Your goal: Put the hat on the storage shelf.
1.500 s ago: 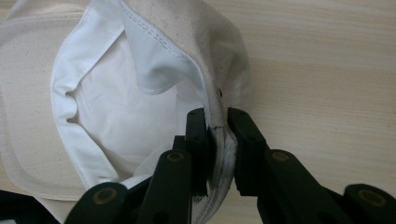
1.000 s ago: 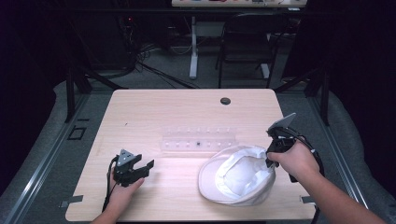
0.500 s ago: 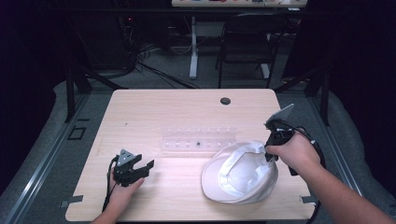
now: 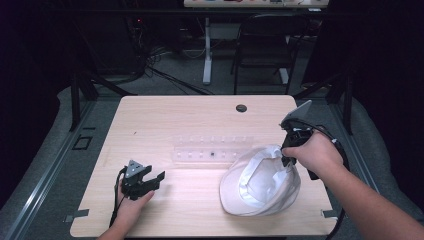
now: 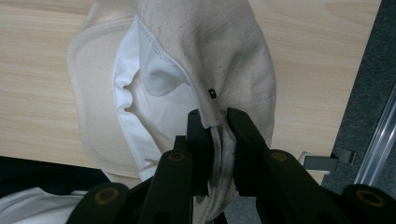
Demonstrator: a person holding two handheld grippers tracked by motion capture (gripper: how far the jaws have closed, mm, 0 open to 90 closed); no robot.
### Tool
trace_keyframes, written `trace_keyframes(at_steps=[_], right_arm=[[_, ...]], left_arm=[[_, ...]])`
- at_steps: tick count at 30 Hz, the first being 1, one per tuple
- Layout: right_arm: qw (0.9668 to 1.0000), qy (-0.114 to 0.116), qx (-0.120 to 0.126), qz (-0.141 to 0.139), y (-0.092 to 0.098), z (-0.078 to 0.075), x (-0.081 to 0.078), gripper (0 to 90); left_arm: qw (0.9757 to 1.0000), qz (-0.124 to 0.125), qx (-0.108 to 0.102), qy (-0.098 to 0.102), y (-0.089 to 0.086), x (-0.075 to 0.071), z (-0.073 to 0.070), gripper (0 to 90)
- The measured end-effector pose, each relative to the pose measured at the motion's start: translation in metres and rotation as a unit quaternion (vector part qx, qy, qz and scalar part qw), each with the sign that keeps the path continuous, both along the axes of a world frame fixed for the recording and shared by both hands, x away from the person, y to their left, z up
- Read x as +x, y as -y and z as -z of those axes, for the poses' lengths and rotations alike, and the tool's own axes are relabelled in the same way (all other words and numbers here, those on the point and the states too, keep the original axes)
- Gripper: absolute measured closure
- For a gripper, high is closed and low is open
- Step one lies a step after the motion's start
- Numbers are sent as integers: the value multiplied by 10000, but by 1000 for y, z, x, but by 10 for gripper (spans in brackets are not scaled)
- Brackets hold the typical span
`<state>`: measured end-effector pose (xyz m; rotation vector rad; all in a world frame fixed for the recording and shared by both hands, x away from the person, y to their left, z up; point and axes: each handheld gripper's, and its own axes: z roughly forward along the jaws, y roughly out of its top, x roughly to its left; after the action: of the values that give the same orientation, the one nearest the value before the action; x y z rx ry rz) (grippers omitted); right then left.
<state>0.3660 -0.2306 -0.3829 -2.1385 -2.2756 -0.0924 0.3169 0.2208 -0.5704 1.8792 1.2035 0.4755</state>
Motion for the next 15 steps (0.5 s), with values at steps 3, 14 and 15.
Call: trace_keyframes(at_steps=[3,14,15], right_arm=[[9999,-54,0,-88,-2,-8,2,798],[9985,-69,537,-59,-8,-22,2,798],[9985,-69,537,-59,-8,-22,2,798]], left_arm=[[10000,-11,-13,-15,0,0,0,394],[10000,-10,3,-34,0,0,0,394],[10000,-10,3,-34,0,0,0,394]])
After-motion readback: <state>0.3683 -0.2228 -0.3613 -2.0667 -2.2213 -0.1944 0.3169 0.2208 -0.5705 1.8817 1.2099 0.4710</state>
